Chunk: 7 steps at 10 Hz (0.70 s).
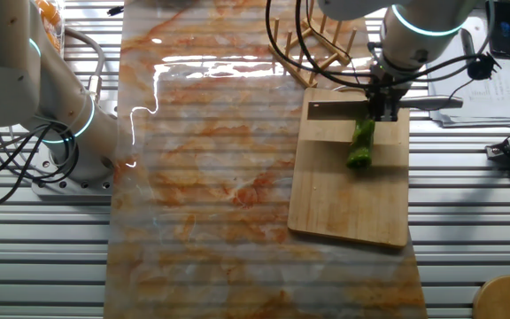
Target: Chop the chili peppers
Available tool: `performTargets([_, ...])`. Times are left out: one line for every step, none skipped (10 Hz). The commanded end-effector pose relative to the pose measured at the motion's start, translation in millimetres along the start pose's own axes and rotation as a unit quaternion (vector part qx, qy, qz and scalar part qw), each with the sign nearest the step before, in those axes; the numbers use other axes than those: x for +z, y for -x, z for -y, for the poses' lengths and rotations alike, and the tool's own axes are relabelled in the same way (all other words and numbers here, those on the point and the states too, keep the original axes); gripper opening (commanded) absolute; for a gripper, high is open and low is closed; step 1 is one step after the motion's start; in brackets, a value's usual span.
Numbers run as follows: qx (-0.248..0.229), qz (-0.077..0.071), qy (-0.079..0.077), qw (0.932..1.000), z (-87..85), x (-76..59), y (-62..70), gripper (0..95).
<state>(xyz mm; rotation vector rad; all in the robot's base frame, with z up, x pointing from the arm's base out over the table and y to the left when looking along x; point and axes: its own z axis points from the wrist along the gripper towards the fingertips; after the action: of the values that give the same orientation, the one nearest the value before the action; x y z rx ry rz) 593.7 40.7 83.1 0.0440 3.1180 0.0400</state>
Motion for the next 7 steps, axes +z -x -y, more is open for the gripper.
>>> performTargets([0.002,0.000,0.001,1.0000,-2.6,-0.3,1.0,0.0])
performTargets([0.003,-0.001,0.001,1.0000,-4.4,0.0,1.3,0.0])
performTargets([0.005,-0.002,0.000,1.0000,-6.8,1.6,1.5,0.0])
performTargets([0.006,-0.003,-0.002,1.0000,-7.6,2.9,1.1,0.0])
performTargets([0.006,-0.003,-0.004,1.0000,-7.2,4.0,0.1,0.0])
performTargets([0.005,-0.002,-0.006,1.0000,-6.1,6.5,-2.4,0.0])
performTargets([0.005,-0.002,-0.006,1.0000,-5.4,8.0,-3.4,0.0])
